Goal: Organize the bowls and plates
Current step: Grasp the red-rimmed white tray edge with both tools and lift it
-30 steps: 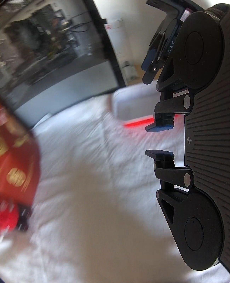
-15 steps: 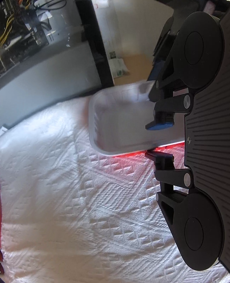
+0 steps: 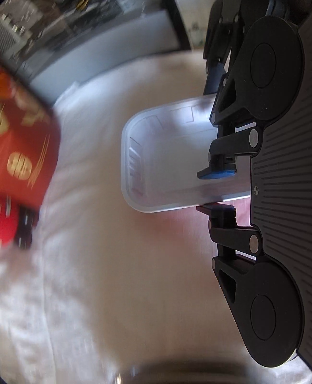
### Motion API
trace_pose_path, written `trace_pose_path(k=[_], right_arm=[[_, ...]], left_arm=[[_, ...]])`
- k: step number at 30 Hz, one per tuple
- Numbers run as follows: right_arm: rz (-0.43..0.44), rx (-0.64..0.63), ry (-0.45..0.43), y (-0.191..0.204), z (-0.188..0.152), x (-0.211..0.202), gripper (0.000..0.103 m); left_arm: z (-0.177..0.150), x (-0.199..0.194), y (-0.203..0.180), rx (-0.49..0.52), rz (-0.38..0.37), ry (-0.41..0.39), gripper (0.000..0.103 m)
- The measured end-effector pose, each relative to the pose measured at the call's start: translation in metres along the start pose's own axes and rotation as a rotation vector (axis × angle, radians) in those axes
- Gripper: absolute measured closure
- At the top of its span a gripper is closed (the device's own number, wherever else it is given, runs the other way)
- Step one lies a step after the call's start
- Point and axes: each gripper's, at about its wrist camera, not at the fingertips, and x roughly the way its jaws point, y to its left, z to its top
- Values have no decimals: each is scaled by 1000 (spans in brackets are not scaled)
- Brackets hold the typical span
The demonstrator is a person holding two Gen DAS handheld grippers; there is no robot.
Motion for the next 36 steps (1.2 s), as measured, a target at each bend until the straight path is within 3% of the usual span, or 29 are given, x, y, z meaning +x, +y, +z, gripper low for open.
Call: trace_pose_path(k=[3,9,22,26,32,36], right_arm=[[39,-64,32,27,9,18,72],[74,-129,95,50,11,43,70],[69,-136,130,45,13,53,70],[62,-100,132,45,14,53,70],[21,-56,74,60,5,26,70],[-3,-61,-42,84,10,-19,70]], left_arm=[[0,-3,18,-47,38,-15,80],[5,-8,35,-56,30,-19,81],[0,3,31,-96,25,11,82],[1,2,26,-51,36,35,82],[1,-37,24,37,-37,11,82],[7,-90,27,88,-84,-58,82]])
